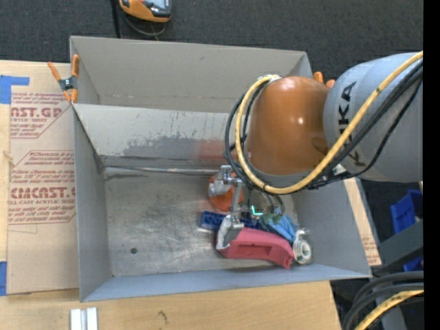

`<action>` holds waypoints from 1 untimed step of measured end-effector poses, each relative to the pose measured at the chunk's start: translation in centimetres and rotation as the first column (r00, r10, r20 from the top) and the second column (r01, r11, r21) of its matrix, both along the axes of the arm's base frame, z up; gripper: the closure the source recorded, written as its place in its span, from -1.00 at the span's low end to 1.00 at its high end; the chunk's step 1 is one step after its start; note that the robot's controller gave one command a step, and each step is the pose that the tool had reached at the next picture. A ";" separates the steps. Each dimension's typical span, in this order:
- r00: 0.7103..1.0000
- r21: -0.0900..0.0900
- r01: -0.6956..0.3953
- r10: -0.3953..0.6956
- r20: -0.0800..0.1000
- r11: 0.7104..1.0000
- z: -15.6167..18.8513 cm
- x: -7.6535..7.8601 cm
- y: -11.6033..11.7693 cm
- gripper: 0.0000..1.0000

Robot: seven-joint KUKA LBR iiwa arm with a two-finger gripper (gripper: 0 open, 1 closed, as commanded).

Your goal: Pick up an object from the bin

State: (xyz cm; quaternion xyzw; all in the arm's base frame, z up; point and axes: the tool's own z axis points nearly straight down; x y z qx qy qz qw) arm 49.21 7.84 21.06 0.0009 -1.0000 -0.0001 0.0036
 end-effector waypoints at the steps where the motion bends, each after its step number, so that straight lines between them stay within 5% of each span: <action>1: 1.000 0.001 0.001 -0.001 0.008 1.000 0.3 0.2 0.0 -1.00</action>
Offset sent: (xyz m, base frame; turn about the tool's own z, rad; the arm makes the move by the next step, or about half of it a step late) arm 0.0398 -0.0508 -0.1221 -0.0809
